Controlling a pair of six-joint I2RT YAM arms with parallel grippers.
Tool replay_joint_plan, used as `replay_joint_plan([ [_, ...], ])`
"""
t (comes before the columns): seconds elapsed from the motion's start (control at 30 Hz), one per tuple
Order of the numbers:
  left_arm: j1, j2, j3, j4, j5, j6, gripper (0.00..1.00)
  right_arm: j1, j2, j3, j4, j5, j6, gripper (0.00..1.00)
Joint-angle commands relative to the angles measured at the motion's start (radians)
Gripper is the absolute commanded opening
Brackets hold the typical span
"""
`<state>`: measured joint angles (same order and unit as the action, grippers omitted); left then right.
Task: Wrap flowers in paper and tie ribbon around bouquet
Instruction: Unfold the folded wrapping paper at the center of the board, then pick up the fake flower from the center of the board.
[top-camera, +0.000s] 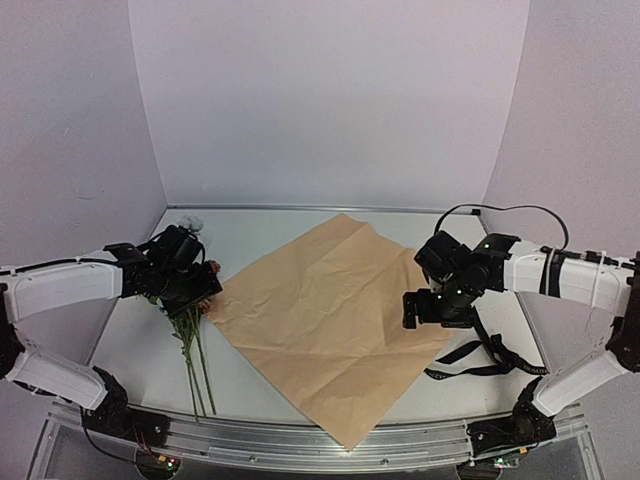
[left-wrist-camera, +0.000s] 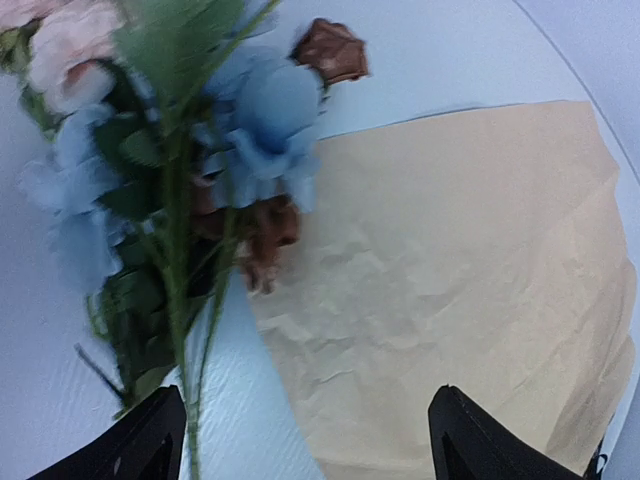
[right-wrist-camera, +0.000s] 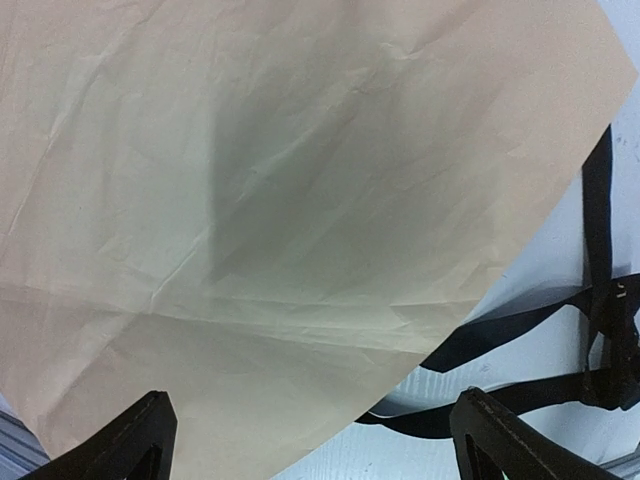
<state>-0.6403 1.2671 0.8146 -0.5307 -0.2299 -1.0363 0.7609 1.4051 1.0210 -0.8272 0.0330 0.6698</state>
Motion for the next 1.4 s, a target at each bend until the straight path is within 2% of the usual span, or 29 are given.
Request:
replay_joint_plan([
  [0.0, 0.002, -0.102, -0.084, -0.24, -0.075, -0.171, 0.87, -0.003, 0.057, 0.028, 0.084, -0.081, -0.003, 0.98],
  [0.13, 0.002, -0.142, -0.162, -0.244, -0.013, -0.222, 0.87, -0.003, 0.098, 0.016, 0.129, -0.107, 0.017, 0.98],
  [0.47, 0.002, -0.054, -0.225, -0.082, 0.087, -0.127, 0.93, -0.003, 0.094, -0.019, 0.2, -0.127, 0.038, 0.98],
  [0.7, 0.002, 0.073, -0.212, -0.008, 0.086, -0.074, 0.86, -0.003, 0.111, -0.029, 0.22, -0.133, 0.051, 0.98],
  [0.93, 0.002, 0.182, -0.19, -0.039, 0.034, -0.077, 0.67, -0.003, 0.118, -0.038, 0.234, -0.125, 0.055, 0.98],
  [1.2, 0.002, 0.229, -0.18, -0.012, 0.008, -0.052, 0.15, -0.003, 0.144, -0.037, 0.246, -0.107, 0.044, 0.98],
  [1.3, 0.002, 0.211, -0.179, -0.013, -0.01, -0.041, 0.04, -0.003, 0.168, -0.015, 0.246, -0.101, 0.031, 0.98],
  [1.37, 0.002, 0.19, -0.167, -0.032, -0.033, -0.028, 0.0, -0.003, 0.183, 0.004, 0.246, -0.103, 0.027, 0.98],
])
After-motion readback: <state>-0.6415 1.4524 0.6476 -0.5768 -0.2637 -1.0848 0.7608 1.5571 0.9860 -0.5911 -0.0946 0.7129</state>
